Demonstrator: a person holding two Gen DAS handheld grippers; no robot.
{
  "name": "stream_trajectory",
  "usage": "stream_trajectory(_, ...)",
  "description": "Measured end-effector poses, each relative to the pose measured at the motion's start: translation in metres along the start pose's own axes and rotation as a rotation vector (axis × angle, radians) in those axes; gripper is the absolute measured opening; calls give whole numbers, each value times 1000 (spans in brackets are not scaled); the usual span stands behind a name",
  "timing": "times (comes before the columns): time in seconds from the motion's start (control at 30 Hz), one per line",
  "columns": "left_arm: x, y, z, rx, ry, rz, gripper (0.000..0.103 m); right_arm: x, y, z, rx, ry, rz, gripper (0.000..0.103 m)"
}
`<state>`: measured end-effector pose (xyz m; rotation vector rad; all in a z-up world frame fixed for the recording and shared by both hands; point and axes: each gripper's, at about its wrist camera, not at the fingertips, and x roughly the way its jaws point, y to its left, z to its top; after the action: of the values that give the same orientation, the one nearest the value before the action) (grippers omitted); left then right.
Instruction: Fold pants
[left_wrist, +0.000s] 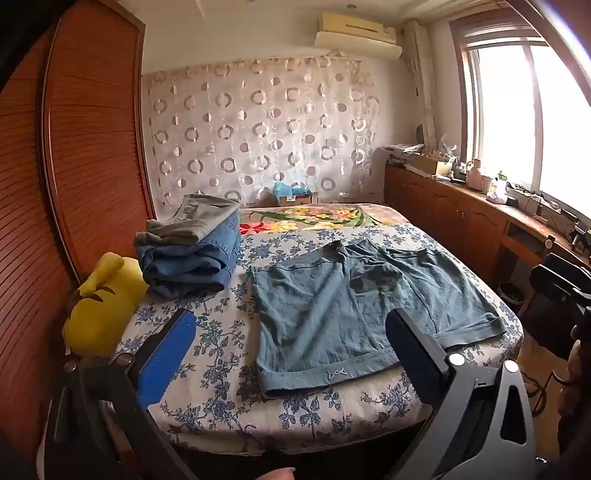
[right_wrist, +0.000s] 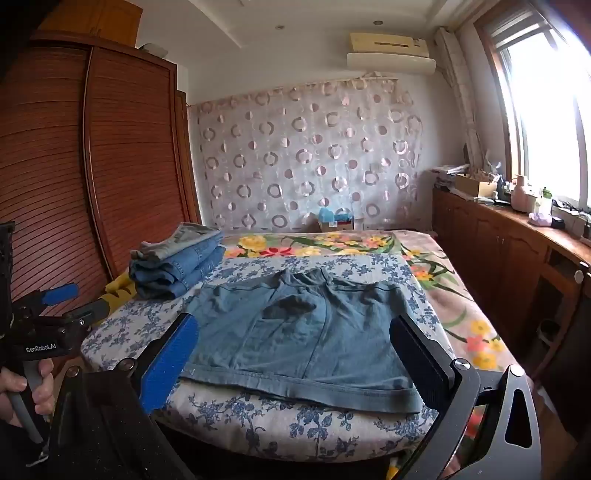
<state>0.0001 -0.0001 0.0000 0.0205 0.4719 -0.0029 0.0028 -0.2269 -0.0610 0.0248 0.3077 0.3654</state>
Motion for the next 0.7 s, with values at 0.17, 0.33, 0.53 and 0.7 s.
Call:
stream_trajectory(0.17,0,0,0,-7,0,-11,103,-1,1,0,1,2,1,103)
stream_trajectory(0.33,2,1,0,-11,7,-6,103,1,-1,1,2,6,4,103)
stream_trajectory(0.53,2,0,-2,-11,3,-6,103,0,-1,1,3,5,5,103)
stream_trajectory(0.7,2,0,-2,-12,3,-4,103,1,1,0,2,6,7,103)
